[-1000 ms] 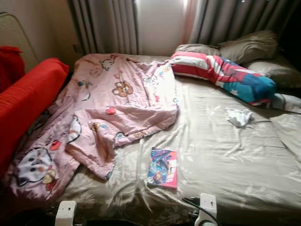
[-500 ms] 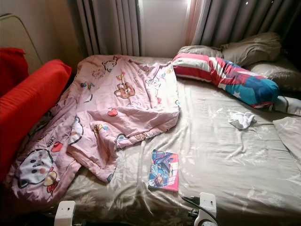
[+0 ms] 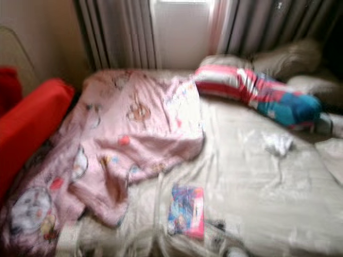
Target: Clean up the room
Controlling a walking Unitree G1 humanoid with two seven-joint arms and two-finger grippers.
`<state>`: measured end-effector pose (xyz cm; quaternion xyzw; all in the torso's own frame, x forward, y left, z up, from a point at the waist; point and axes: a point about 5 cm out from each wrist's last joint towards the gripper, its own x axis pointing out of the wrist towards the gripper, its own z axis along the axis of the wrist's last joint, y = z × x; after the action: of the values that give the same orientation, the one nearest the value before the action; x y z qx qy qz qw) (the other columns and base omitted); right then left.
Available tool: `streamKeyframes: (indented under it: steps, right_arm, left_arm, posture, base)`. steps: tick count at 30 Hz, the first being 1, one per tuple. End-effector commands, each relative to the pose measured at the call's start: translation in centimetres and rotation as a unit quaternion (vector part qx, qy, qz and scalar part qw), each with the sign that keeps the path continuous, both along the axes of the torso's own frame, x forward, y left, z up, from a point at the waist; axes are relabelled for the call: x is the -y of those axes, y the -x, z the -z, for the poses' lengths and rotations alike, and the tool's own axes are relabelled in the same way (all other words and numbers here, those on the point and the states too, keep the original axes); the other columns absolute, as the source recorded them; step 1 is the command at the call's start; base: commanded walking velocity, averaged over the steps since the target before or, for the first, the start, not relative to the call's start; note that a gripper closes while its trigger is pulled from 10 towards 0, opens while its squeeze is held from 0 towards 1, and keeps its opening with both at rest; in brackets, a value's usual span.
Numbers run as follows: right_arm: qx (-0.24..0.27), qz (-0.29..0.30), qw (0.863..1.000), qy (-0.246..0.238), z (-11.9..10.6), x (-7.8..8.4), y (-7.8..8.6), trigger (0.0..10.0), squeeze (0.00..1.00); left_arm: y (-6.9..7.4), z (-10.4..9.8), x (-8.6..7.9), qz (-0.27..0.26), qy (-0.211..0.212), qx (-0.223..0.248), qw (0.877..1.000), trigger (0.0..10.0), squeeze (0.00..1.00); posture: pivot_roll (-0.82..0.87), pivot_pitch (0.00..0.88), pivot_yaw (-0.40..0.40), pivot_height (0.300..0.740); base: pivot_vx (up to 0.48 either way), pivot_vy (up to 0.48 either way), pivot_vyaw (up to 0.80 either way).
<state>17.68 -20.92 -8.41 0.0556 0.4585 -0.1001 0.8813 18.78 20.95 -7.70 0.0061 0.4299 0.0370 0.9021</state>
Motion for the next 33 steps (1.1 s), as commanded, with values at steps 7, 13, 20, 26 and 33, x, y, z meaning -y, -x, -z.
streamKeyframes:
  steps: [7,13,20,26,33]
  right_arm:
    - [0.049,-0.015,0.998,-0.022,-0.8,-1.7,-2.0,10.0,0.0]
    - [0.075,-0.026,0.997,-0.025,-1.1,-1.8,-2.4,10.0,0.0]
    - [0.202,-0.061,0.976,-0.046,-4.9,-4.1,-8.0,10.0,0.0]
    - [0.206,-0.073,0.975,-0.037,-5.0,-4.4,-8.0,10.0,0.0]
    - [0.223,-0.076,0.971,-0.029,-5.8,-4.5,-9.0,10.0,0.0]
  left_arm:
    - [0.8,0.1,-1.7,-0.008,-0.025,-0.017,1.0,10.0,0.0]
    - [0.8,0.0,-1.8,-0.004,-0.026,-0.014,1.0,10.0,0.0]
    - [0.7,-0.1,-1.8,0.006,-0.03,-0.01,0.999,10.0,0.0]
    - [0.7,-0.1,-1.8,0.005,-0.029,-0.007,1.0,10.0,0.0]
    - [0.4,-0.3,-1.9,-0.004,-0.029,0.007,1.0,10.0,0.0]
  posture:
    - [0.06,0.0,-0.03,0.74]
    - [0.05,0.0,-0.019,0.74]
    - [0.03,0.0,-0.007,0.74]
    - [0.03,0.0,-0.01,0.74]
    - [0.04,0.0,-0.014,0.725]
  base:
    - [0.114,0.0,0.0]
    - [0.0,0.0,0.0]
    - [0.0,0.0,0.0]
    - [0.0,0.0,0.0]
    - [0.0,0.0,0.0]
